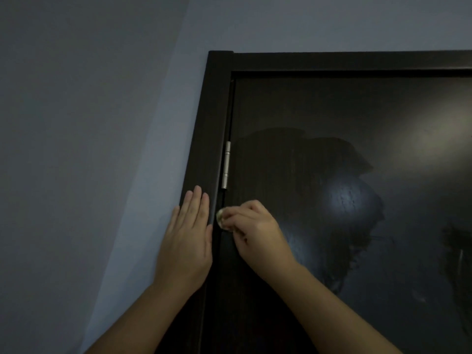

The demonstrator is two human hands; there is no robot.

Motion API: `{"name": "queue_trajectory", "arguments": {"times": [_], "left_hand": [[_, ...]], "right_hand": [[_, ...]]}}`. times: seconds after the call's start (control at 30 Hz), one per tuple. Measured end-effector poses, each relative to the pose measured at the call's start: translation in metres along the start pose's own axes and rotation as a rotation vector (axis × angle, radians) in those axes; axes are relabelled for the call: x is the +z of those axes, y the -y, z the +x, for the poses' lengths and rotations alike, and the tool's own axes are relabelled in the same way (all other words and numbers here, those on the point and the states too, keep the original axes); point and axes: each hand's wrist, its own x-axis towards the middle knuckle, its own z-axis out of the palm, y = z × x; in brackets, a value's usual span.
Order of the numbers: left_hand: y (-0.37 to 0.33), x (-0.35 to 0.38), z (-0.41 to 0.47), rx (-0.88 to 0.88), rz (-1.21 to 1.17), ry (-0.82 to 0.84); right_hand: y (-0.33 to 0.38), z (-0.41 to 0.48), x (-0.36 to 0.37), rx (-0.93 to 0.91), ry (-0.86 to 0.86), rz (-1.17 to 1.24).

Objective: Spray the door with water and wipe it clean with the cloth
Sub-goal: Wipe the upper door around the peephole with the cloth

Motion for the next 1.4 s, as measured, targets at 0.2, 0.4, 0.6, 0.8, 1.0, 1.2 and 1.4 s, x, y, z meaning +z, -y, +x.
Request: {"name": "queue_trajectory", "arguments": {"times": [0.2,0.4,0.6,0.8,1.0,1.2,1.4], "left_hand": [[0.002,-0.001,-0.001,0.015,-0.027,0.002],[0.008,-0.008,-0.001,0.027,-0.03,0.081],[-0.002,-0.009,-0.022,-0.033,-0.044,0.098],[-0.017,-0.001,-0.059,-0.143,-0.035,0.076],[-0.027,0.007,-0.061,-0.197,0.13,0.069],[-0.028,0.013,-0.063,-0.204,0.118,0.025],[-0.036,0.01,-0.062,-0.229,0.094,0.021]], "right_hand": [[0.004,0.014,0.01,0.11,-0.085,-0.024],[0.014,-0.035,-0.01,-0.025,0.092,0.021],[0.026,-0.052,0.0,0.032,0.091,0.047],[-0.014,-0.058,-0.039,0.135,-0.072,-0.012],[0.0,-0.099,-0.05,0.016,0.137,-0.014],[-0.051,-0.091,-0.099,0.351,-0.243,-0.208],[-0.042,-0.134,-0.107,0.147,-0.115,-0.226]]}}
